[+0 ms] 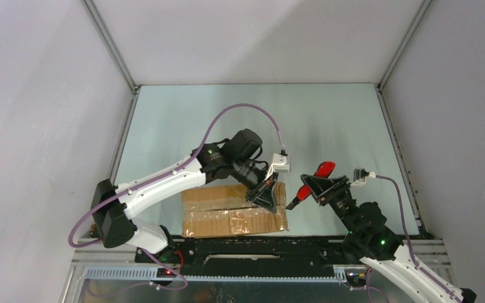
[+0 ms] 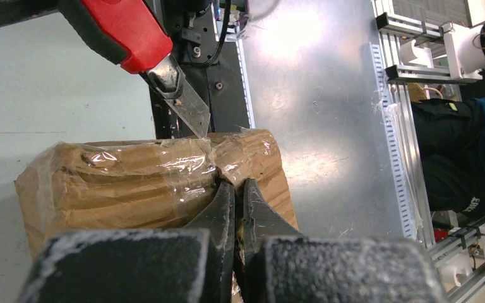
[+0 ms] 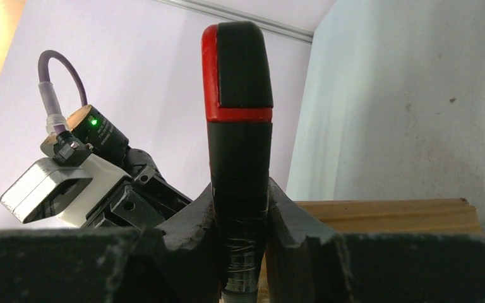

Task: Unpack the express box
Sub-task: Cut the express box at the center of the board.

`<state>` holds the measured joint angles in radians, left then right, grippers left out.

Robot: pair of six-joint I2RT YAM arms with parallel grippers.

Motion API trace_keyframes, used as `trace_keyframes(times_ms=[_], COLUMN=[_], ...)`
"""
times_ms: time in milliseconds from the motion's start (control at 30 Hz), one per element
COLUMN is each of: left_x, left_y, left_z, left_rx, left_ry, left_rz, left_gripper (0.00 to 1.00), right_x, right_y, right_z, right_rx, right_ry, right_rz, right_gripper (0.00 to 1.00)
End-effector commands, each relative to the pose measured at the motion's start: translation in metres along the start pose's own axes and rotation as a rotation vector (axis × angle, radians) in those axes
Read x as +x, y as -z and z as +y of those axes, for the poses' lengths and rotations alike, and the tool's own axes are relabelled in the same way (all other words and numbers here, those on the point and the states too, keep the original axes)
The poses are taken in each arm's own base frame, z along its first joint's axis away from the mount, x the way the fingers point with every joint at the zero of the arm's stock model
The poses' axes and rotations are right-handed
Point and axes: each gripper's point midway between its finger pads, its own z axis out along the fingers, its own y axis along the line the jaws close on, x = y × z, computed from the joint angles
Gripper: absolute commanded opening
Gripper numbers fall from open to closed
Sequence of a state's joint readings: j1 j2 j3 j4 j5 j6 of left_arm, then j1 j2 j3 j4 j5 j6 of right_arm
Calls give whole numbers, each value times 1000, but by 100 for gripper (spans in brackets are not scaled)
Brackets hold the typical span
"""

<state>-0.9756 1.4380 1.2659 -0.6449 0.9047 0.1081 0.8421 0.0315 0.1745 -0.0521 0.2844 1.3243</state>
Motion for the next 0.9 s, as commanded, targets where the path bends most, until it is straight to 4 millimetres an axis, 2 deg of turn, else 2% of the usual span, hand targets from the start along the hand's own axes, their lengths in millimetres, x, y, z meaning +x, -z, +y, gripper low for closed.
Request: trace_keyframes(times_ms=[0,233,433,667,867], left_x=[-8,-8,-9,-11,-23], left_y=[-1,-1,-2,-4,-7], left_z=[5,5,5,6,8], left_rx=[-2,1,5,11,21], left_ry=[-38,-37,-35,-37,-49], left_rz=[-27,-27,-29,-34,-44], left_gripper=[0,0,0,0,0], right_x=[-2,-5,3,20,38], right_y=[0,-2,-7,-8,-10], right_z=[7,10,8,6,-5], right_rx=[-23,-37,-49,-85,-63], right_ry=[0,-26,-57,-70,-90], right_rz=[-5,-24,7,85,152], right_gripper=[0,0,0,0,0])
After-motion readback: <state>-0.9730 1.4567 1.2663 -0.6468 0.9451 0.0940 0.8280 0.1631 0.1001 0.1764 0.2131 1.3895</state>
